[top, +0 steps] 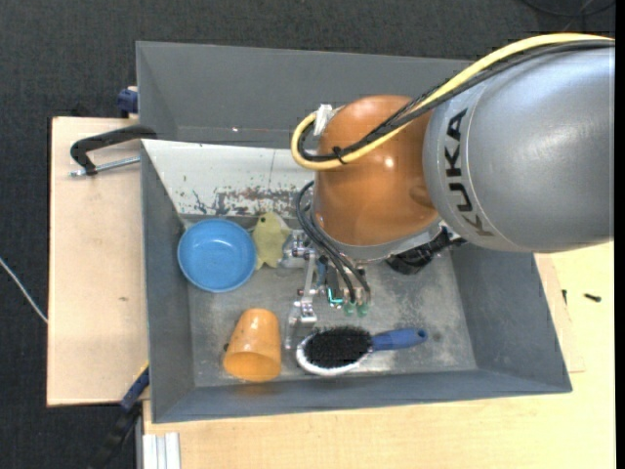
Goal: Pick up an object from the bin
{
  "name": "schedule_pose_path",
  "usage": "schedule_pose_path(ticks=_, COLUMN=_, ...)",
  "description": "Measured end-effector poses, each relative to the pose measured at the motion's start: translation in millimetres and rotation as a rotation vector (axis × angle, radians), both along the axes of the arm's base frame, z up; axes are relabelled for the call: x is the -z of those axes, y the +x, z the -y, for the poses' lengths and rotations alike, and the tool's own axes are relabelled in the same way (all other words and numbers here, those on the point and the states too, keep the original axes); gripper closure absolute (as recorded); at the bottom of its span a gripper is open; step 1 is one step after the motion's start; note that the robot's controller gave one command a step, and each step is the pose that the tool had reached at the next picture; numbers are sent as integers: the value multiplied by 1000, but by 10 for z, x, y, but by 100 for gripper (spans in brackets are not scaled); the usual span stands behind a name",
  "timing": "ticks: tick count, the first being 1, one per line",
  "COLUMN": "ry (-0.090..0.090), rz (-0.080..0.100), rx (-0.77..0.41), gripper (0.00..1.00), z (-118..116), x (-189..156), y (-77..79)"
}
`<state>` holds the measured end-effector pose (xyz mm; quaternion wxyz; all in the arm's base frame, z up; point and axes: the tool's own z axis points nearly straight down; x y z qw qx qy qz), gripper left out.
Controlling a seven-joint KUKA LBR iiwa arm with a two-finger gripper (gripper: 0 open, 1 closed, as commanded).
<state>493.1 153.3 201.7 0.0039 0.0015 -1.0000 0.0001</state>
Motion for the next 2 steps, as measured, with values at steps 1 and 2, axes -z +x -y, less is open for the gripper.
schedule_pose_path(ticks=1, ry=4, rz=22, rx=81, gripper=0, z=218, x=-958, y=15)
schedule_pose_path(ticks=2, ry=-1, rz=4, rx=-16, gripper=0, z=598, x=239, y=683)
